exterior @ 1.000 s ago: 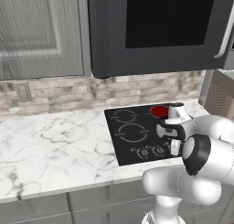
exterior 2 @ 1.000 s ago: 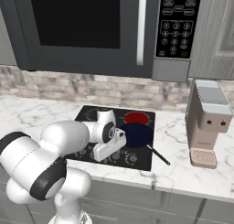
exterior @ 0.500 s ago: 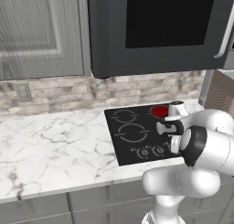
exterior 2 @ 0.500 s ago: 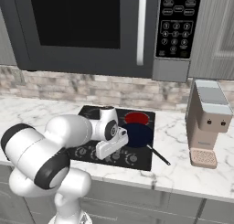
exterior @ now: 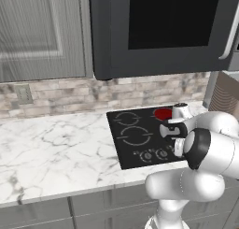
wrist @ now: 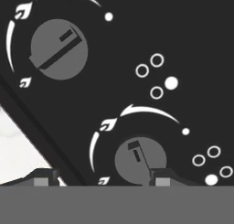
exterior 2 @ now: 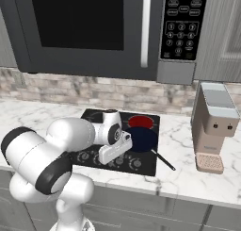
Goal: Turn off the rear right burner of the stove.
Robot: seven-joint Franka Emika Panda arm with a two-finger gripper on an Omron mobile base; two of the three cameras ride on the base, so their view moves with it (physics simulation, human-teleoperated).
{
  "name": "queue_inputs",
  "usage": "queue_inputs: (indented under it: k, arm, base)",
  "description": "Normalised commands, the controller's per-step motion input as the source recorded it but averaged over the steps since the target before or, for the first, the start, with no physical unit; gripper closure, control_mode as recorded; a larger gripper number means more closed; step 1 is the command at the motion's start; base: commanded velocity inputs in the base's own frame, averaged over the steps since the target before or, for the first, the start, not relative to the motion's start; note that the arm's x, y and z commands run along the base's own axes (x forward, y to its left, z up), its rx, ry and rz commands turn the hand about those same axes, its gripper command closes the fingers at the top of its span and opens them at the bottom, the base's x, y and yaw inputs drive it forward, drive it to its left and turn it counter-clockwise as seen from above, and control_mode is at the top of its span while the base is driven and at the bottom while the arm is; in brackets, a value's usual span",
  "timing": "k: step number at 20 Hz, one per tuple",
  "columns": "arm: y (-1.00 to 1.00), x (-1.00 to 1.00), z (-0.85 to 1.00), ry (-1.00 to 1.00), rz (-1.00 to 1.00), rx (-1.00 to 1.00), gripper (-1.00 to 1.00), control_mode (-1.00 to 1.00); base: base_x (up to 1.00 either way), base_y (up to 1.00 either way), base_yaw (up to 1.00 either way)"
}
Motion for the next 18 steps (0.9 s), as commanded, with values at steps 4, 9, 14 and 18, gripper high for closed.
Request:
queue_inputs:
  k: [4,9,14,18]
  arm:
    - [0.0,0.16,0.0,0.0,0.0,-0.01,-1.0,-1.0]
    - [0.0,0.13,0.0,0.0,0.0,-0.01,-1.0,-1.0]
    - [0.0,0.09,0.0,0.0,0.0,-0.02,-1.0,-1.0]
    - [0.0,0.09,0.0,0.0,0.0,0.0,-1.0,-1.0]
  base:
    - [0.0,0.0,0.0]
    - [0.0,0.0,0.0]
    - [0.0,0.0,0.0]
    - [0.0,0.0,0.0]
